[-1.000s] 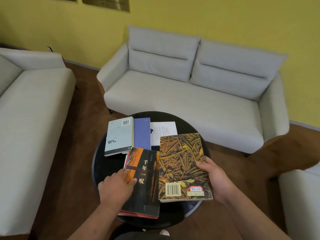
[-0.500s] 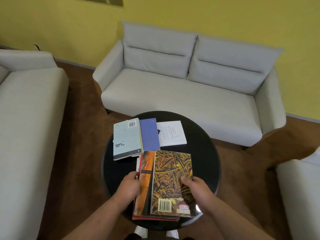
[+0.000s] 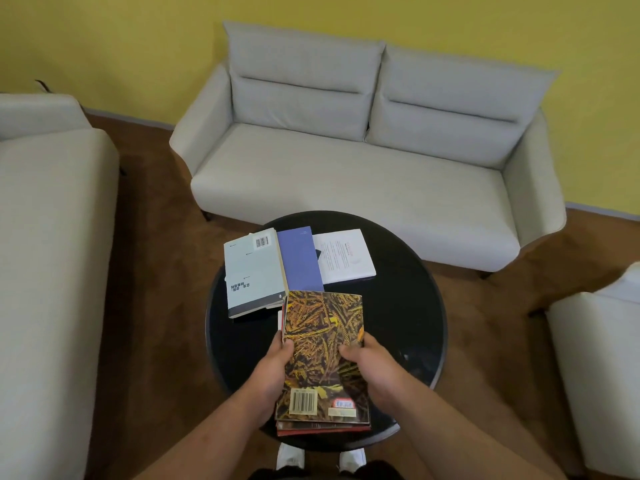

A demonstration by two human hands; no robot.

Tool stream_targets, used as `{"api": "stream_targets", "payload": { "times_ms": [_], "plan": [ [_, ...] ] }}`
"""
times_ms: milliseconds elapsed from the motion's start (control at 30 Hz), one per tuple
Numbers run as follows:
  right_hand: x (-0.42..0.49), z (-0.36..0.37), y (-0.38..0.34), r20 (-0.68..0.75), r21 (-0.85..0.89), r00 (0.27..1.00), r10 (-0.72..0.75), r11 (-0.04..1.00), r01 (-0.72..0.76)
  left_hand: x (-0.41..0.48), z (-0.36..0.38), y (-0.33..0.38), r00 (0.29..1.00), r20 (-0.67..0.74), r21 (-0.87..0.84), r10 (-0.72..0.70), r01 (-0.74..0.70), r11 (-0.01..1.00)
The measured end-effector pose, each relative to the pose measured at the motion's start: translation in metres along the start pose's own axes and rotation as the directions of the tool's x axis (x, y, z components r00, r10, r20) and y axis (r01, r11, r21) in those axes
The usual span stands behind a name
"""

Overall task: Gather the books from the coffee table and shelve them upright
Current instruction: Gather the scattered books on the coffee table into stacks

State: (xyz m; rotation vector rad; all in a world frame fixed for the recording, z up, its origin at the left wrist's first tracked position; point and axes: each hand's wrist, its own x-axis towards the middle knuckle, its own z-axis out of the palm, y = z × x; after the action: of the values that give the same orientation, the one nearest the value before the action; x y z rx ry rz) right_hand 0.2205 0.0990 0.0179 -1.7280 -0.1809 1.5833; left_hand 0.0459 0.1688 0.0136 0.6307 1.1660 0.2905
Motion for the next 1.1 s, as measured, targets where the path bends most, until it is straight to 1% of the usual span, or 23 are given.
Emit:
{"api": "stream_targets", "payload": {
  "times_ms": [67,133,200,300,400,500,600,667,733,767,833,933,1100],
  "plan": [
    [-0.003,0.002,-0.002,0.018,-0.058,1.0,-0.024,0.998,0.025,0.002,-0.003,0.001,1.0,-0.015,0.035,-0.003,0.004,0.999],
    [-0.002,-0.003,-0.002,0.015,-0.049,0.999,-0.036,0.998,0.036,0.003,-0.003,0.001,0.999,-0.02,0.058,-0.028,0.029,0.998],
    [0.002,-0.01,-0.002,0.021,-0.001,0.998,-0.054,0.999,0.054,0.003,0.002,0.002,0.999,-0.015,0.038,-0.045,0.046,0.998],
    [0.008,-0.006,-0.002,0.033,0.028,0.998,-0.045,0.999,0.044,0.006,0.006,0.008,0.998,-0.012,-0.061,-0.068,0.067,0.996],
    [0.014,-0.004,0.003,0.041,0.043,0.999,-0.024,0.999,0.023,0.01,0.006,0.009,0.996,-0.005,-0.044,-0.094,0.094,0.995],
    [0.016,-0.009,0.003,0.052,0.005,0.999,-0.009,1.0,0.009,0.012,0.004,0.005,0.992,-0.008,-0.061,-0.124,0.123,0.991],
    [0.015,-0.011,0.0,0.065,-0.015,0.998,-0.015,1.0,0.016,0.016,-0.007,0.005,0.99,-0.015,-0.045,-0.142,0.142,0.989],
    [0.018,-0.011,0.0,0.062,0.002,0.998,-0.015,1.0,0.014,0.018,-0.012,0.006,0.986,-0.027,-0.027,-0.167,0.166,0.986],
    [0.023,-0.01,0.006,0.064,0.044,0.995,0.081,0.996,-0.084,0.021,-0.015,0.005,0.982,-0.031,-0.026,-0.185,0.184,0.983],
    [0.026,-0.009,0.01,0.088,0.085,0.987,0.133,0.986,-0.14,0.023,-0.014,0.003,0.98,-0.003,-0.062,-0.201,0.2,0.978],
    [0.026,-0.006,0.011,0.104,0.137,0.976,0.19,0.969,-0.203,0.024,-0.011,-0.001,0.971,0.05,-0.156,-0.234,0.239,0.959],
    [0.031,-0.004,0.008,0.126,0.165,0.974,0.187,0.964,-0.206,0.021,-0.003,-0.004,0.974,0.051,-0.236,-0.221,0.227,0.945],
    [0.035,-0.004,0.006,0.116,0.15,0.977,0.177,0.97,-0.193,0.021,-0.001,-0.008,0.983,0.043,-0.231,-0.177,0.182,0.956]
  ]
}}
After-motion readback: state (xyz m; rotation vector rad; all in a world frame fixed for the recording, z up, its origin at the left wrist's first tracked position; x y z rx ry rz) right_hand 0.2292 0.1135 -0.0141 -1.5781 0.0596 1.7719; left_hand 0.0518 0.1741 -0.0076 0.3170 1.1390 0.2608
